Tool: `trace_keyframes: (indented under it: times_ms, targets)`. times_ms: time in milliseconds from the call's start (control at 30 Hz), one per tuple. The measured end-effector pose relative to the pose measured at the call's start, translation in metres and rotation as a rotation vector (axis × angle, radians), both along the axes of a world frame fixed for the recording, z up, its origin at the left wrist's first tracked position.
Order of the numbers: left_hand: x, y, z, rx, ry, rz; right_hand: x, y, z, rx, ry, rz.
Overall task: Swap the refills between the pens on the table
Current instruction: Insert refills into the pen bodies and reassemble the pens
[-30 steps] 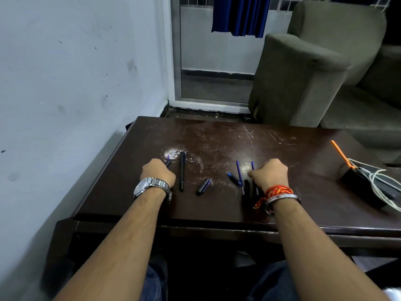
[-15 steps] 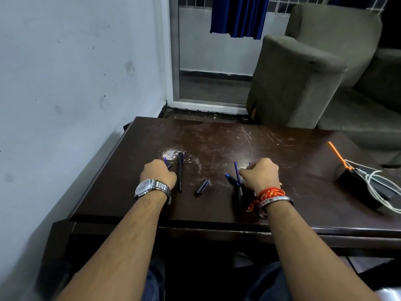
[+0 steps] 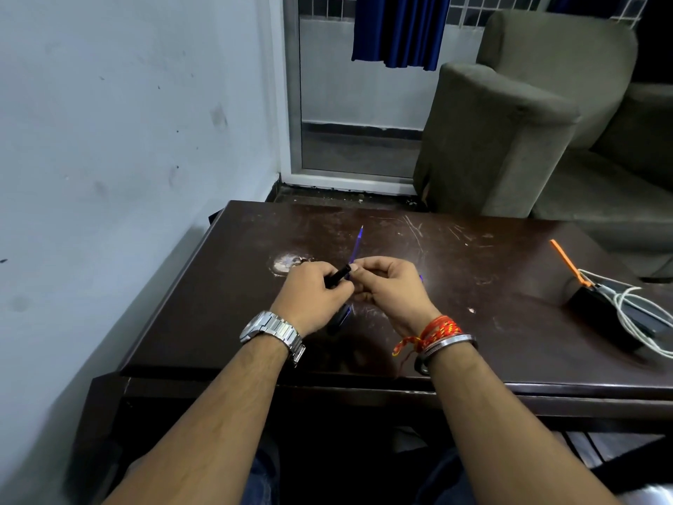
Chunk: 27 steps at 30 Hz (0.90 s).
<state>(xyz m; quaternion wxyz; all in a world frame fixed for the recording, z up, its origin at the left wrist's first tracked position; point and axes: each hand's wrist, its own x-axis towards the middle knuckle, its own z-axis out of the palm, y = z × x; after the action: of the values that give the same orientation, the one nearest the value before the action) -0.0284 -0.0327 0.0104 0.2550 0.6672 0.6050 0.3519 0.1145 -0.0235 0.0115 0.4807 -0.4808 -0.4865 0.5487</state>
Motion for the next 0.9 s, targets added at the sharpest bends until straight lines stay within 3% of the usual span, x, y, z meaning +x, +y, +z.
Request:
trace_keyframes:
  times_ms: [100,300,567,800,900]
  targets:
    - [0.001,-0.001,0.0,0.014,-0.003,-0.031,0.0,-0.002,0.003,0.039,0.002,-0.02]
    - [0.002,-0.001,-0.005,-0.021,-0.08,-0.14,0.005,0.003,0.009,0.235,0.053,-0.325]
    - [0.002,0.0,-0.01,0.037,-0.118,-0.232,-0.002,-0.003,0.017,0.4,0.095,-0.378]
    - [0.002,-0.001,-0.009,0.07,-0.129,-0.245,-0.001,-0.007,0.017,0.382,0.073,-0.296]
    - [0.003,-0.002,-0.009,0.071,-0.168,-0.246,-0.002,-0.005,0.016,0.408,0.097,-0.359]
